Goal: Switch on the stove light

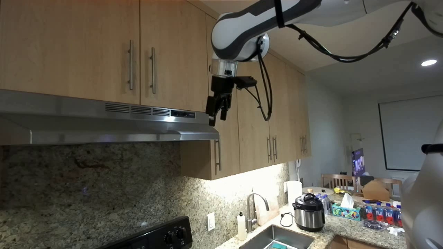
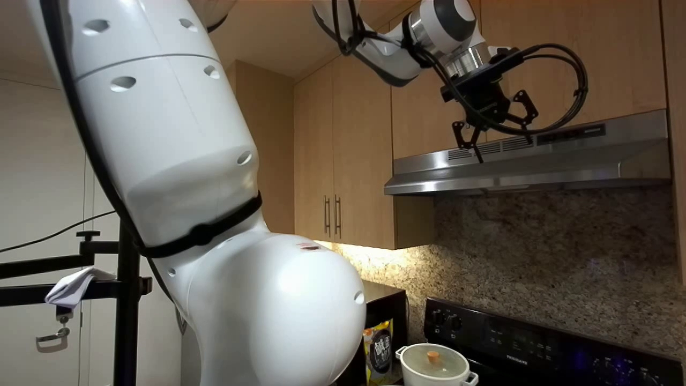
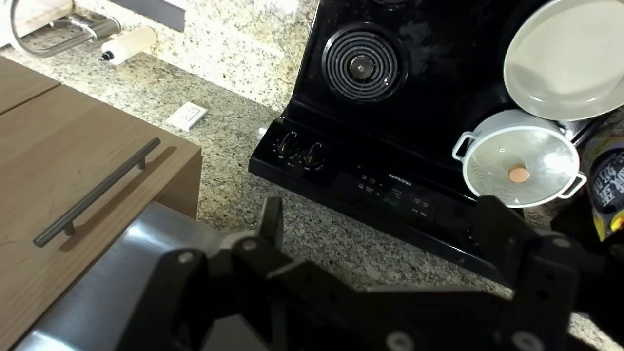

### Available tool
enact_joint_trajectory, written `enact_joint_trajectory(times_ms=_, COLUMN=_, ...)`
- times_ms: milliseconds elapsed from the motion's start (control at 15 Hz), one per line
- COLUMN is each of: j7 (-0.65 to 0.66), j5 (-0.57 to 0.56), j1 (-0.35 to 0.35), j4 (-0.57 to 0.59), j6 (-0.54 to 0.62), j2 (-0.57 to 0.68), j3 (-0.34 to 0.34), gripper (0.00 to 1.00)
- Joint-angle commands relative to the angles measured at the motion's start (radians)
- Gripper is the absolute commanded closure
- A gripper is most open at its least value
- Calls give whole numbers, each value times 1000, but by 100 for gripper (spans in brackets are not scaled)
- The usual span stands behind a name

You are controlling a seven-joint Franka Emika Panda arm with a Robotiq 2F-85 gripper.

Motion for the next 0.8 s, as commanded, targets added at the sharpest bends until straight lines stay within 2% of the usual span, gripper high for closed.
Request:
enact_joint_trajectory(times_ms=0, j7=-3, j5=5, j1=-9, j4=3, j6=-2, j2=1, j3=7, gripper=0)
enact_joint_trajectory(times_ms=133, j7=-3, j5=5, j1=-9, j4=3, j6=-2, j2=1, j3=7, gripper=0)
enact_joint_trajectory(times_ms=400, j7=-99, j5=-4, j1=-4, j4=47, j6=38, j2=31, j3=-20, gripper=0)
enact_joint_trajectory(times_ms=733, j7=-209, j5=36, j1=8, j4=158, j6=120, j2=128, j3=-56, gripper=0)
